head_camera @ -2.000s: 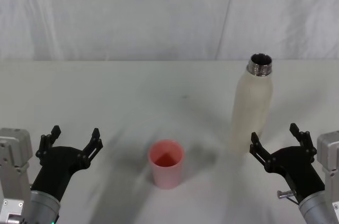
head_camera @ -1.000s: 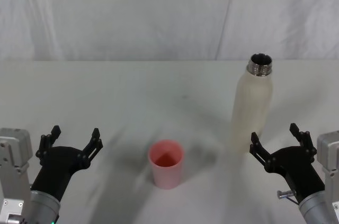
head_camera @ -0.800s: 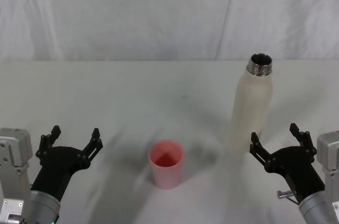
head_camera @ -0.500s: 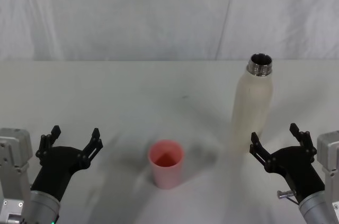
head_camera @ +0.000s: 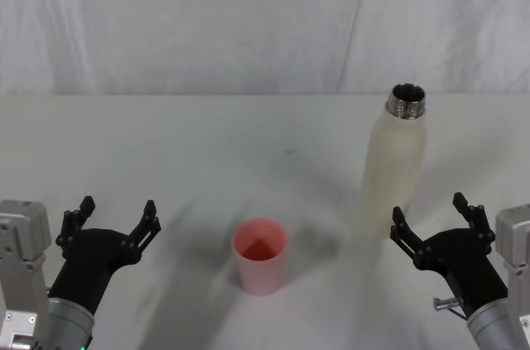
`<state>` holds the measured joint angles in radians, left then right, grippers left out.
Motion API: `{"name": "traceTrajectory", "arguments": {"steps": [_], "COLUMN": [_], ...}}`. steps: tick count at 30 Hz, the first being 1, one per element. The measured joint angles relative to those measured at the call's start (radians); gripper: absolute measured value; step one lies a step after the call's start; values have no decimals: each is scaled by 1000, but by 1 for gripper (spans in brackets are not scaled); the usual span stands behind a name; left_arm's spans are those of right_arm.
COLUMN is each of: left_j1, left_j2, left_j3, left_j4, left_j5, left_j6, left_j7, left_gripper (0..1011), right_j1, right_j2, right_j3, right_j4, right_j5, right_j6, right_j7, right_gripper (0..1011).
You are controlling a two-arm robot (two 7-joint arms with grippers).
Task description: Grasp the thermos with one hand and pour water into the cup lid.
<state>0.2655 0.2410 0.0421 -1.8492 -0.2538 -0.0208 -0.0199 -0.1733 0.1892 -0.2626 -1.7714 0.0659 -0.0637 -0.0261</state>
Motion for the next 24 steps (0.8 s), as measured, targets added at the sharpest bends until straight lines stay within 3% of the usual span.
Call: {"name": "traceTrajectory", "arguments": {"steps": [24], "left_j1": [0], "left_j2": [0], "left_j3": [0], "left_j4": [0], "left_j5": [0], "left_j6": [0], "left_j7": [0], "left_gripper": [1001], "right_j1": [0], "right_j2": [0], "right_j3": [0], "right_j4": [0], "right_j5": [0], "right_j6": [0], "right_j7": [0], "right_gripper": [1001]}}
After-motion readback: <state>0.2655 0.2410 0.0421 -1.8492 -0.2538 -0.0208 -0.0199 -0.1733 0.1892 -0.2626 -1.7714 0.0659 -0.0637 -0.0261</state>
